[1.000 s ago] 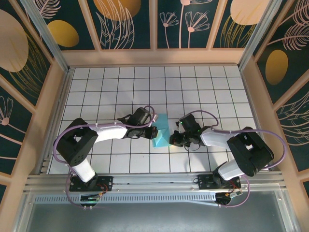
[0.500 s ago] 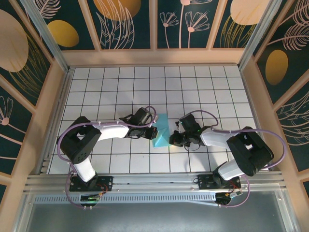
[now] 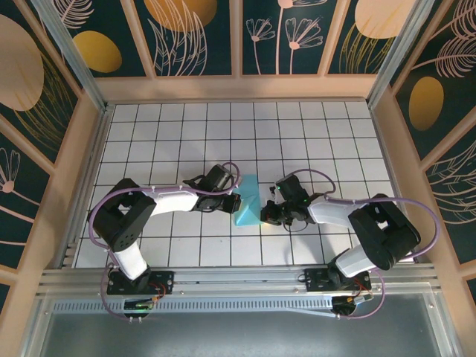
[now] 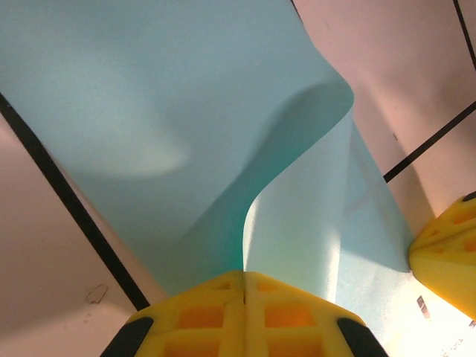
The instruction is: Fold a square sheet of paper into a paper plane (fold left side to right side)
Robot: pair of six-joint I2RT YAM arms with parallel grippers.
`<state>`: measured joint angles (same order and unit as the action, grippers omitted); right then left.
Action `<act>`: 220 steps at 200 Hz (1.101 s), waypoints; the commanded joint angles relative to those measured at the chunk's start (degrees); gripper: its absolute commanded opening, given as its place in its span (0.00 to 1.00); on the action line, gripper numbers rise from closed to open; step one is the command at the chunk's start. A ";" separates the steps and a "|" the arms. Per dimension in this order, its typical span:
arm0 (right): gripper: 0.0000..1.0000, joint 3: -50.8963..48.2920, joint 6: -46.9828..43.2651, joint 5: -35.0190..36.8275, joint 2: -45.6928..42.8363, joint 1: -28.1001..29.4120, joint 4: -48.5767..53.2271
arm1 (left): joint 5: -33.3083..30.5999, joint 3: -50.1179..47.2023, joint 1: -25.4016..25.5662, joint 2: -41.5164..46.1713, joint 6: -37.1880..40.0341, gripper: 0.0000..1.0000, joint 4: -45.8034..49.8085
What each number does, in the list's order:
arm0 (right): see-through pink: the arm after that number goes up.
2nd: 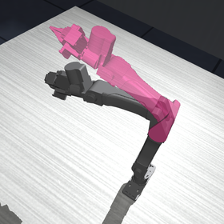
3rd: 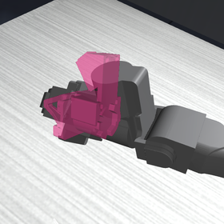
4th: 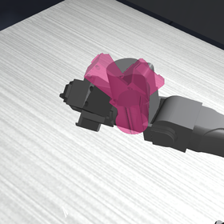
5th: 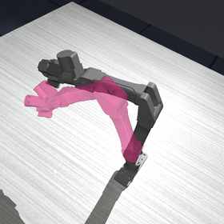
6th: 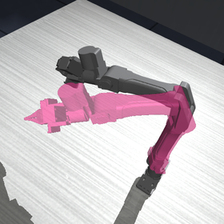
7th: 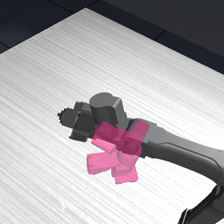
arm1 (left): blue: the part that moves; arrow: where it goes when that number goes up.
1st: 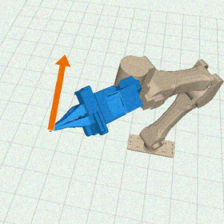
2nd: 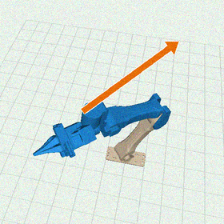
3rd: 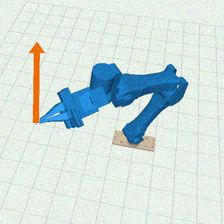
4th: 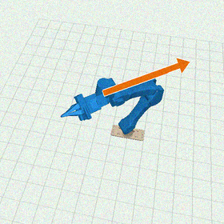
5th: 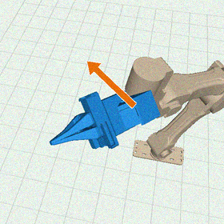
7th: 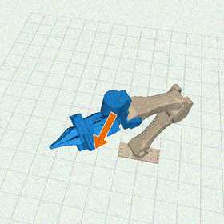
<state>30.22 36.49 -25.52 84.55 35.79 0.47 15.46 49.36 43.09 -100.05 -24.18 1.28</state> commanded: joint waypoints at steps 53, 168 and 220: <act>0.00 0.19 -0.89 3.11 1.99 0.38 3.32 | -1.38 1.09 -0.61 -0.04 1.24 0.00 1.45; 0.00 0.21 -0.99 3.09 2.36 0.38 3.25 | -1.60 1.60 -0.71 -0.41 1.32 0.00 1.01; 0.00 0.28 -1.09 2.98 2.44 0.42 3.38 | -1.79 1.70 -0.67 -0.76 1.25 0.00 0.83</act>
<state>30.61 36.32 -25.54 85.03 35.79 0.45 14.37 49.63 43.00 -100.05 -23.99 1.63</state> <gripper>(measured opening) 0.050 0.043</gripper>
